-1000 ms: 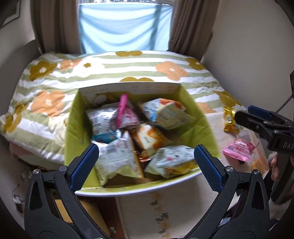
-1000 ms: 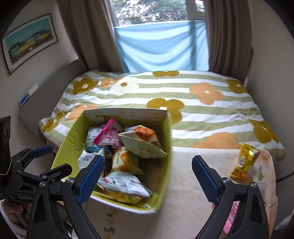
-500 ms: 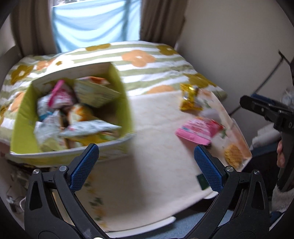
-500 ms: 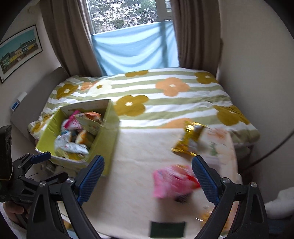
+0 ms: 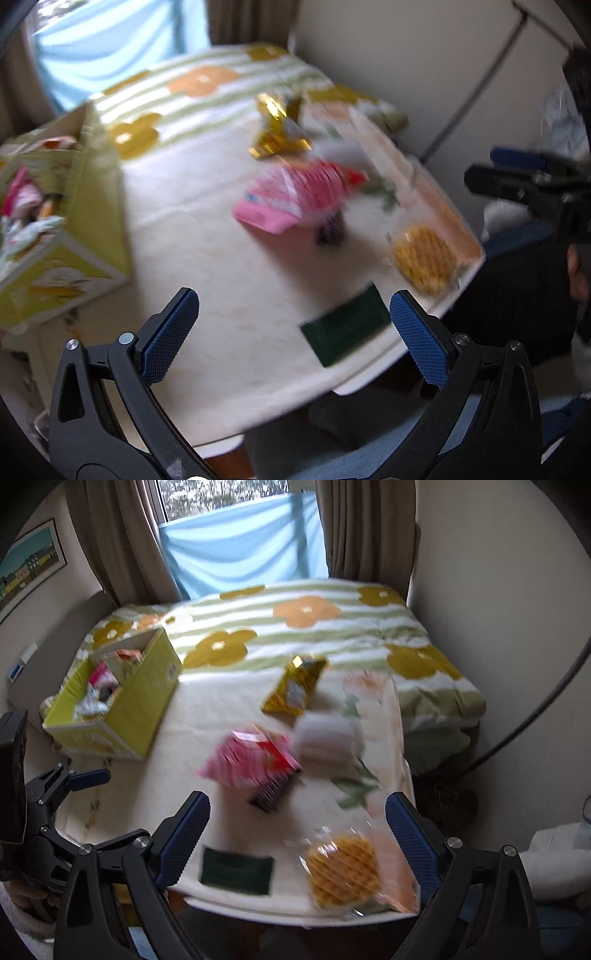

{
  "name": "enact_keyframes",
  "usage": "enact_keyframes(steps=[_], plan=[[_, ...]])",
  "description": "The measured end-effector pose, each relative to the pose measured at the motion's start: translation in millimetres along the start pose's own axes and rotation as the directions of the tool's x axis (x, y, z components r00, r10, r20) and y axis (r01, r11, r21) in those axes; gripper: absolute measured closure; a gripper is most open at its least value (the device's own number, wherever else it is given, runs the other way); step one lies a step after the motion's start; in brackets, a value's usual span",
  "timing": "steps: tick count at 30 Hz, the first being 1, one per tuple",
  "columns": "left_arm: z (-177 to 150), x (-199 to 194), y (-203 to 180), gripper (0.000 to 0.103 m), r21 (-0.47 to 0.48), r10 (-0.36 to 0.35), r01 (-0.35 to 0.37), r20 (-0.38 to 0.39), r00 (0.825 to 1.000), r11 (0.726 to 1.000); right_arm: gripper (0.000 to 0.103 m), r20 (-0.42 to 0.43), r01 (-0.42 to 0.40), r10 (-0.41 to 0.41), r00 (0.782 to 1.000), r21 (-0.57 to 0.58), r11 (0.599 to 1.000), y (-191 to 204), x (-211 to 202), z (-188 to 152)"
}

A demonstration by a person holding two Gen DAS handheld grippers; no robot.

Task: Organize snacks
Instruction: 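Grasp the dark green bar with left tool while right tool grasps the waffle pack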

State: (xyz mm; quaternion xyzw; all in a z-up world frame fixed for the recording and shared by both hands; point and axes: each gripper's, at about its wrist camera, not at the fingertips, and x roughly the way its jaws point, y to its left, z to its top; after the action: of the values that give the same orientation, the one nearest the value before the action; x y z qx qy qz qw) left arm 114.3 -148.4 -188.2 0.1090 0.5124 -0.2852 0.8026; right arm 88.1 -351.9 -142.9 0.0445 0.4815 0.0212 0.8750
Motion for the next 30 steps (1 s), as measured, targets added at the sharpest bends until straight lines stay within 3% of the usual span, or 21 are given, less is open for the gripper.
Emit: enact_keyframes(steps=[7, 12, 15, 21, 27, 30], plan=[[6, 50, -29, 0.001, 0.189, 0.008, 0.027, -0.180, 0.984, 0.982, 0.008, -0.096, -0.025, 0.026, 0.995, 0.010, 1.000, -31, 19, -17], [7, 83, -48, 0.003, 0.373, 0.045, 0.065, -0.278, 0.959, 0.926, 0.008, -0.147, -0.034, 0.038, 0.988, 0.031, 0.999, -43, 36, -24], [5, 99, -55, 0.005, 0.438, 0.062, 0.091, -0.324, 0.944, 0.895, 0.008, -0.175, -0.027, 0.034, 0.984, 0.042, 0.999, -48, 45, -28], [-6, 118, -64, 0.006, 0.505, 0.057, 0.166, -0.396, 0.917, 0.847, 0.008, -0.224, -0.015, 0.025, 0.974, 0.049, 0.999, -53, 63, -37], [-14, 130, -70, 0.006, 0.554, 0.090, 0.164, -0.403, 0.911, 0.817, 0.008, -0.251, 0.009, 0.001, 0.968, 0.037, 0.999, -52, 71, -43], [-16, 132, -70, 0.006, 0.558, 0.099, 0.151, -0.392, 0.915, 0.816, 0.008, -0.263, 0.012, -0.004, 0.965, 0.027, 1.000, -50, 74, -47]])
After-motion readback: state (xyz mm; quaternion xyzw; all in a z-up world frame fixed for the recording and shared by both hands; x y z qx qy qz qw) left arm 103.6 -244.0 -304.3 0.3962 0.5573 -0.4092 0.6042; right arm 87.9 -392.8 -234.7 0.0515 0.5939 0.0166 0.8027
